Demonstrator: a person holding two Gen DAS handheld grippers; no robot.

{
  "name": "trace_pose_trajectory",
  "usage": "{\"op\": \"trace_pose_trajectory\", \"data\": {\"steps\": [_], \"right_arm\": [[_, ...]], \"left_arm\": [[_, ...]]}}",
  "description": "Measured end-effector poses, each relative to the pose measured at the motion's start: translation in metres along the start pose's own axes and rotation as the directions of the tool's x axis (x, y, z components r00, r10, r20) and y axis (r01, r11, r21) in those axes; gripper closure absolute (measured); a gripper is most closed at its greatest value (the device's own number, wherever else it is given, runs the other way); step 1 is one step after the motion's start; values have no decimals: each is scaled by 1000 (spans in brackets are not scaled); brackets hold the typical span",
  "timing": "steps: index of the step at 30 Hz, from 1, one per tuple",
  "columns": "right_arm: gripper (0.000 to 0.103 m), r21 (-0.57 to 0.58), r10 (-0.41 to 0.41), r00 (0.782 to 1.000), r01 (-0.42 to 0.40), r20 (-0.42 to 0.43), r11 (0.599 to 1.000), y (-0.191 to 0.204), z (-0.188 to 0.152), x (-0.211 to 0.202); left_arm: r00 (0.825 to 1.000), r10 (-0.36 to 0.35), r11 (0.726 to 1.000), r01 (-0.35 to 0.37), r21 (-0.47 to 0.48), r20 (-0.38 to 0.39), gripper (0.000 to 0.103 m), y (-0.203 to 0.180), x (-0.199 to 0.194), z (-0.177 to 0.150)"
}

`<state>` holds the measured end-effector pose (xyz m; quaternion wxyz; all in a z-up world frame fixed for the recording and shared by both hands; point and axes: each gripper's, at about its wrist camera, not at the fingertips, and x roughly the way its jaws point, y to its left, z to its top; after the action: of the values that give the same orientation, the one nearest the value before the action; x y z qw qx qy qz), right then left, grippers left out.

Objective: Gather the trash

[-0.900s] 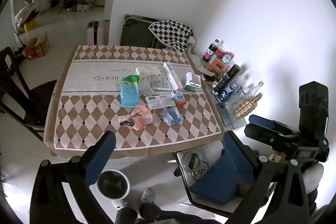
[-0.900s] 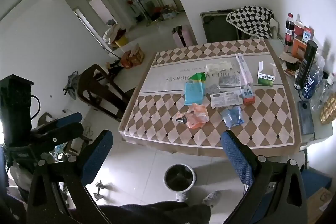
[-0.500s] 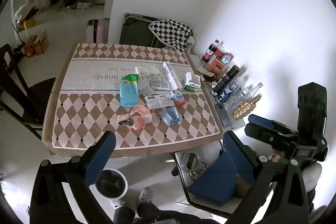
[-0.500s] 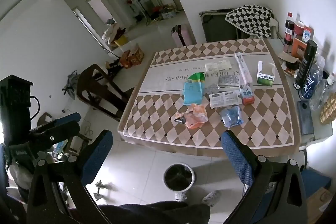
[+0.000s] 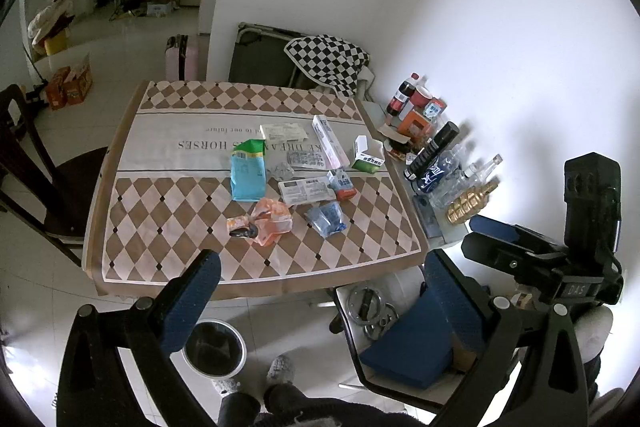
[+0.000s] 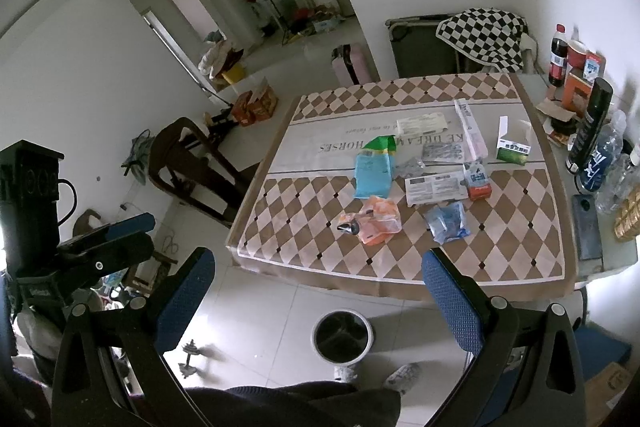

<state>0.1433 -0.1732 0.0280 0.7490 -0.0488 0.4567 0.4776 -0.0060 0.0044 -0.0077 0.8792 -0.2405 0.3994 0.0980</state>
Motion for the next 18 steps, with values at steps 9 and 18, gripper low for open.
{"op": "trace_pose_trajectory", "data": {"steps": [9,18], "right_arm": [[0,-8,9,1000,-9,-7,1000,2,3,7],[0,-11,7,1000,-7,-9,1000,5,2,8]], "left_arm": [[1000,-11,1000,11,10,-15,0,0,2,-5],[1000,-15,1000,15,15,-21,0,-3,2,-2]]}}
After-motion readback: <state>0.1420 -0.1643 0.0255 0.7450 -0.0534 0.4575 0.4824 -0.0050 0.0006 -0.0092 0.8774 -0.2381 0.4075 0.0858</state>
